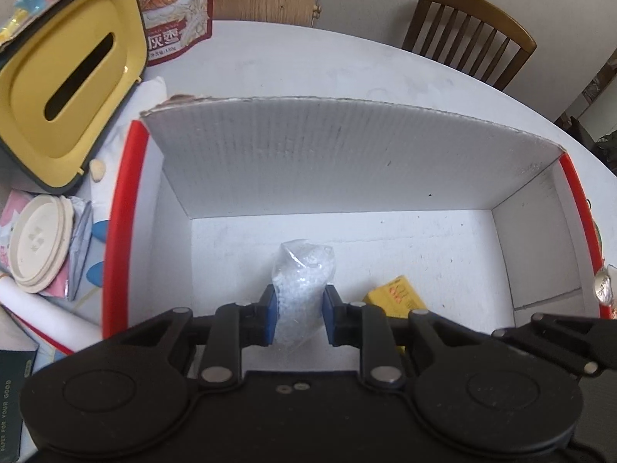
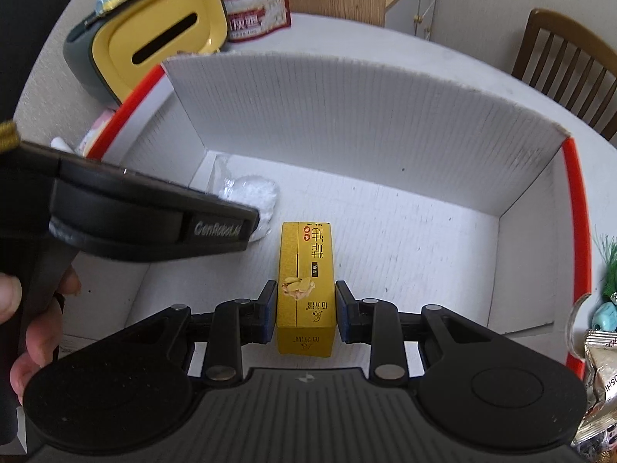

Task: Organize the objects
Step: 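Lower both items into the red box and open both tools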

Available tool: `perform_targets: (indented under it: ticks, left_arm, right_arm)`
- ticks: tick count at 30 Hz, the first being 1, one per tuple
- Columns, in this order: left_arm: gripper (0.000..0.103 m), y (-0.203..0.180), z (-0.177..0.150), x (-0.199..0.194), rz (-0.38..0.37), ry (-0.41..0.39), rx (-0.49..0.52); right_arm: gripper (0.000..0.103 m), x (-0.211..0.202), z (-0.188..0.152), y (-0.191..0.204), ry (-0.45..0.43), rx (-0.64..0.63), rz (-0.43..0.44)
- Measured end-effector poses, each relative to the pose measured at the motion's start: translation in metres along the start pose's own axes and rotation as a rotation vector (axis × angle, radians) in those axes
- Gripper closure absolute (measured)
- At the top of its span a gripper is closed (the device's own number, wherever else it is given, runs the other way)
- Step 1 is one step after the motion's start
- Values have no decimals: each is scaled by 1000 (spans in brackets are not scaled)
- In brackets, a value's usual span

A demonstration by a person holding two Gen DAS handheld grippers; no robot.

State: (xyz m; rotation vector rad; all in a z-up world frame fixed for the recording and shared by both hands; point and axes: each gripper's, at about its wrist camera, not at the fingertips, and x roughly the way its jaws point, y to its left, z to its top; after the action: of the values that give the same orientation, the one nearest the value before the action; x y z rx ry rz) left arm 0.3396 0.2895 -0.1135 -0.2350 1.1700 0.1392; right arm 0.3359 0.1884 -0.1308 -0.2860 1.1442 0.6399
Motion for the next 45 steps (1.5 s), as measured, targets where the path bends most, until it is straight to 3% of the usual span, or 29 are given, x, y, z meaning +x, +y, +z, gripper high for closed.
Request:
perform_targets:
  ticks: [5, 13, 17, 20, 26, 45]
  left_arm:
    - [78, 1, 3, 3, -18, 28, -14]
    - [73, 0, 3, 7, -24, 48, -25]
    - [53, -2, 0, 4, -43, 45, -31]
    - [48, -8, -2, -3, -28, 30, -10]
    - [40, -11, -5, -22, -37, -3, -15]
    - [35, -63, -34, -104, -77, -148, 25]
  right_arm:
    - [73, 6, 1, -1, 46, 11, -10]
    - [73, -2, -3, -6, 42, 24, 8]
    - [71, -12, -9, -8, 17, 20, 17]
    - [59, -20, -13, -12, 1, 28, 12]
    - [59, -44, -24, -22, -33, 45, 21]
    - [56, -126, -59, -43, -155, 37, 38]
